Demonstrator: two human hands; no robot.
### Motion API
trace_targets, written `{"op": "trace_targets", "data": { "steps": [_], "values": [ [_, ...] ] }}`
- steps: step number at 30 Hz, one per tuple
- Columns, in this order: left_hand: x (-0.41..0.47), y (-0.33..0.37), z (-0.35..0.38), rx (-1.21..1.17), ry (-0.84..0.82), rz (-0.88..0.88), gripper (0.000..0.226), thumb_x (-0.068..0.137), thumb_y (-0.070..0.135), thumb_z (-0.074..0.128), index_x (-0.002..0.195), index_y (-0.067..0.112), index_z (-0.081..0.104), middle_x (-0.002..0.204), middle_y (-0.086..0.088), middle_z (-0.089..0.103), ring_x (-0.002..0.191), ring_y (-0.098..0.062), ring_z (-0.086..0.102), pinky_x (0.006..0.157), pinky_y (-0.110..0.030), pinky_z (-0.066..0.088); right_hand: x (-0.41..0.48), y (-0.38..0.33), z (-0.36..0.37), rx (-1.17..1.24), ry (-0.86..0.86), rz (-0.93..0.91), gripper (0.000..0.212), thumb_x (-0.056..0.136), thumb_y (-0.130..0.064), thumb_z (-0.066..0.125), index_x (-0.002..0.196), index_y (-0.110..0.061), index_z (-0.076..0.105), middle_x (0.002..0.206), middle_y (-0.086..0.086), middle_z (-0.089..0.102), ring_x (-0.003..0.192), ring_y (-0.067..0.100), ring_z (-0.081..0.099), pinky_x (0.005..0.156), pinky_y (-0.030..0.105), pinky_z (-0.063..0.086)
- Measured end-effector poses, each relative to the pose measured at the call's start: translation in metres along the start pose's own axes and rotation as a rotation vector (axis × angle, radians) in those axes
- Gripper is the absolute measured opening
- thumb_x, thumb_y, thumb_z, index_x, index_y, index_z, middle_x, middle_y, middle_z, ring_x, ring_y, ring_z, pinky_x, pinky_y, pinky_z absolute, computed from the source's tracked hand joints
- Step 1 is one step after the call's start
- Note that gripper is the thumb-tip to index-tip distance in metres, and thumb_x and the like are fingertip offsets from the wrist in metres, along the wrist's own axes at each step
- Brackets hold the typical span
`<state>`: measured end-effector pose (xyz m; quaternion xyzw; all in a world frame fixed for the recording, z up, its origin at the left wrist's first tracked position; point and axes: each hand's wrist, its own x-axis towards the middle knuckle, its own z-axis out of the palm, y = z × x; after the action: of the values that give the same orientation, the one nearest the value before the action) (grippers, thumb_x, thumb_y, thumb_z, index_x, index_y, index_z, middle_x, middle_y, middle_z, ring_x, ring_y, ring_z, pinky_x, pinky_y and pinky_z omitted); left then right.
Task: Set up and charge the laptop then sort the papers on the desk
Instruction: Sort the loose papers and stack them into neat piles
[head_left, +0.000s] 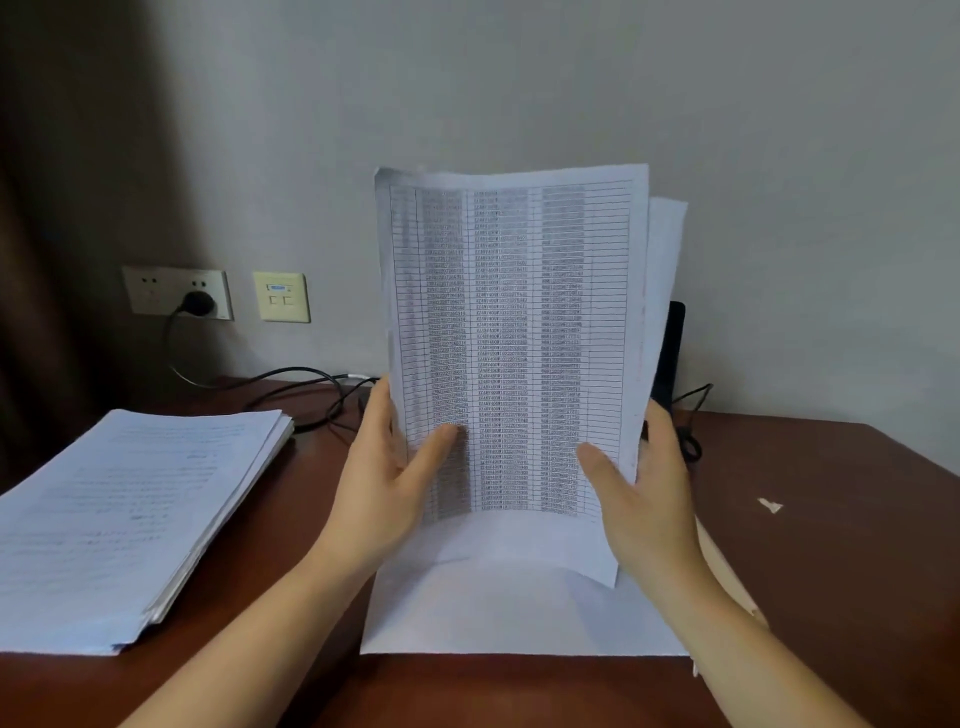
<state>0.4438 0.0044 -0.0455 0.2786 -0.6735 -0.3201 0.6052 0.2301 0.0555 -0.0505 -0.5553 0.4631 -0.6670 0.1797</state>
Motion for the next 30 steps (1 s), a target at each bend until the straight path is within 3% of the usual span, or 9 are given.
{"op": "trace_targets", "data": {
  "steps": [7, 11, 14, 16, 20, 25, 28, 30],
  "values": [
    [0.000, 0.000, 0.001, 0.041, -0.031, 0.038, 0.060, 0.096, 0.011, 0.064, 0.148, 0.024, 0.038, 0.137, 0.023, 0.058, 0.133, -0.001, 0.051, 0.110, -0.018, 0.040, -0.002, -0.002, 0.003, -0.012, -0.022, -0.011, 0.057, 0.093, -0.008, 0.064, 0.143, -0.024, 0.042, 0.129, -0.019, 0.060, 0.118, -0.006, 0.056, 0.097, 0.011, 0.045],
    [0.002, -0.004, -0.005, 0.018, 0.035, 0.018, 0.065, 0.094, 0.022, 0.071, 0.150, 0.026, 0.038, 0.142, 0.016, 0.056, 0.134, -0.006, 0.052, 0.114, -0.035, 0.042, 0.001, -0.003, 0.001, 0.006, -0.007, -0.029, 0.062, 0.091, -0.007, 0.067, 0.143, -0.026, 0.039, 0.134, -0.011, 0.059, 0.121, 0.002, 0.057, 0.097, 0.018, 0.049],
    [0.001, -0.010, -0.008, 0.006, 0.087, -0.011, 0.068, 0.092, 0.024, 0.071, 0.151, 0.024, 0.037, 0.144, 0.012, 0.056, 0.135, -0.010, 0.053, 0.115, -0.047, 0.040, -0.002, -0.005, 0.004, 0.031, 0.012, -0.036, 0.059, 0.092, -0.005, 0.065, 0.139, -0.030, 0.039, 0.131, -0.011, 0.061, 0.117, 0.001, 0.059, 0.091, 0.012, 0.048],
    [0.000, -0.012, -0.008, 0.008, 0.099, -0.031, 0.064, 0.094, 0.019, 0.070, 0.150, 0.025, 0.038, 0.141, 0.014, 0.058, 0.134, -0.009, 0.054, 0.115, -0.047, 0.041, -0.003, -0.007, 0.006, 0.039, 0.025, -0.044, 0.056, 0.093, -0.002, 0.062, 0.135, -0.031, 0.041, 0.128, -0.011, 0.061, 0.114, -0.001, 0.060, 0.089, 0.011, 0.048],
    [0.001, -0.014, -0.008, -0.019, 0.123, -0.085, 0.060, 0.092, 0.030, 0.068, 0.146, 0.029, 0.041, 0.137, 0.011, 0.062, 0.129, -0.009, 0.058, 0.112, -0.043, 0.043, 0.000, -0.007, 0.004, 0.083, 0.089, -0.035, 0.053, 0.094, 0.002, 0.059, 0.123, -0.040, 0.043, 0.118, -0.005, 0.065, 0.106, 0.006, 0.066, 0.086, 0.018, 0.052],
    [-0.001, -0.011, -0.003, 0.018, 0.018, -0.111, 0.044, 0.101, 0.010, 0.058, 0.141, 0.026, 0.047, 0.132, 0.019, 0.064, 0.127, 0.001, 0.056, 0.110, -0.022, 0.044, -0.006, -0.007, 0.007, 0.034, -0.012, 0.007, 0.052, 0.096, -0.001, 0.057, 0.128, -0.038, 0.041, 0.120, -0.021, 0.063, 0.111, -0.005, 0.060, 0.088, 0.010, 0.047],
    [0.003, -0.011, -0.005, 0.019, 0.026, -0.155, 0.037, 0.103, 0.009, 0.055, 0.133, 0.030, 0.052, 0.126, 0.018, 0.068, 0.122, -0.001, 0.061, 0.108, -0.030, 0.045, -0.003, -0.005, 0.003, 0.015, -0.022, 0.046, 0.045, 0.100, -0.005, 0.051, 0.125, -0.041, 0.044, 0.119, -0.023, 0.064, 0.112, -0.004, 0.060, 0.090, 0.015, 0.049],
    [0.008, -0.012, -0.011, 0.048, 0.030, -0.186, 0.035, 0.103, 0.006, 0.054, 0.127, 0.031, 0.054, 0.119, 0.018, 0.070, 0.115, -0.001, 0.064, 0.106, -0.032, 0.048, 0.003, -0.003, 0.001, -0.015, -0.044, 0.061, 0.037, 0.101, -0.005, 0.048, 0.125, -0.033, 0.049, 0.120, -0.018, 0.065, 0.114, 0.000, 0.060, 0.095, 0.022, 0.048]
  ]
}}
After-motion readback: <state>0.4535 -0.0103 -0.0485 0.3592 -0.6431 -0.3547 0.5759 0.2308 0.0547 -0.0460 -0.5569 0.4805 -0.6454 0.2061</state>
